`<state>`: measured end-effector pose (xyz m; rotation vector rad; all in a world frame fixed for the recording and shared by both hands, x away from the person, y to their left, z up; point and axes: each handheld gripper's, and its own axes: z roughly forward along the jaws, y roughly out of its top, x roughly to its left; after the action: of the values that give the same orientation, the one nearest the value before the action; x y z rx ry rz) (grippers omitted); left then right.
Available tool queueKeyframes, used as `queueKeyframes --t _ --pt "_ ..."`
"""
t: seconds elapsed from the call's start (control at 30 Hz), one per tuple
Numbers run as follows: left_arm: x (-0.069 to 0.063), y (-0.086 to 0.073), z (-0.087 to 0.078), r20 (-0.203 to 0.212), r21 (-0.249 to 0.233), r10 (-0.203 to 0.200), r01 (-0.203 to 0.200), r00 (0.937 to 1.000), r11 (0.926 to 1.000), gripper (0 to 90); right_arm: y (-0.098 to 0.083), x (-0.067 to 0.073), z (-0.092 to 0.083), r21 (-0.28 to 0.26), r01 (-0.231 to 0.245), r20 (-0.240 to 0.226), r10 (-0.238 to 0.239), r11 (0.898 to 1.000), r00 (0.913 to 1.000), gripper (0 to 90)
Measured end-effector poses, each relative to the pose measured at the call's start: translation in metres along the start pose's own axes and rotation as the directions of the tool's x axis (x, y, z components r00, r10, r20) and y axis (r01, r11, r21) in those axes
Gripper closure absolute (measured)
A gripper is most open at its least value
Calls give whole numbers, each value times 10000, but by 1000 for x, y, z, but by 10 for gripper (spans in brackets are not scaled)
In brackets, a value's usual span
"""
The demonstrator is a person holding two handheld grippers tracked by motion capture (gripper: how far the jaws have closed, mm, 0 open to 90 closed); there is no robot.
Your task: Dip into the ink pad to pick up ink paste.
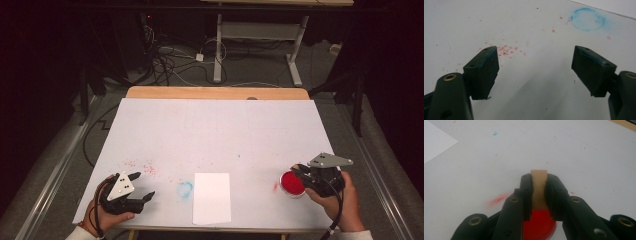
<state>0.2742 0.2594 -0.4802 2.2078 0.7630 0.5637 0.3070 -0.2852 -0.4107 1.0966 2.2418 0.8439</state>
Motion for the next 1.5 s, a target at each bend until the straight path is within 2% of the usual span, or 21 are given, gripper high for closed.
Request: queueKeyframes --t 0.27,0.33,0.6,0.87,0.93,1.07,1.23,1.33,1.4,1.5 --pt "1 -2 -1 13 16 -102 102 9999 9999 213 8 6 -2 -286 100 -172 -105 9995 9998 763" --pt "2 -2 -1 30 -13 -143 143 9999 9999 213 12 9 -2 -385 262 -255 -272 9989 9993 763" --pt "1 -2 0 54 21 -85 85 9999 10000 213 17 15 -7 -619 421 -346 -443 9972 9984 763" --pt "1 -3 -1 46 60 -113 112 9999 9999 213 18 13 -8 -419 375 -266 -386 9984 9989 763" --pt "1 -3 -1 50 67 -110 110 9999 9999 213 17 12 -6 -222 333 -302 -340 9992 9990 763" --pt "1 -3 -2 55 62 -74 74 10000 10000 213 9 9 5 799 330 -107 -323 9963 9994 764" --pt "1 -3 -2 78 91 -82 81 9999 9999 213 -3 6 21 1673 216 -246 -178 9857 9995 763" --pt "1 -3 -1 91 88 -80 80 9999 9999 213 -7 5 27 2198 270 -278 -214 9752 9994 764" --pt "1 -3 -1 85 90 -87 86 9999 9999 213 -9 4 29 2357 221 -438 -121 9716 9990 764" --pt "1 -3 -1 89 76 -105 104 9999 9999 213 -9 4 29 2372 189 -441 -87 9713 9990 764"
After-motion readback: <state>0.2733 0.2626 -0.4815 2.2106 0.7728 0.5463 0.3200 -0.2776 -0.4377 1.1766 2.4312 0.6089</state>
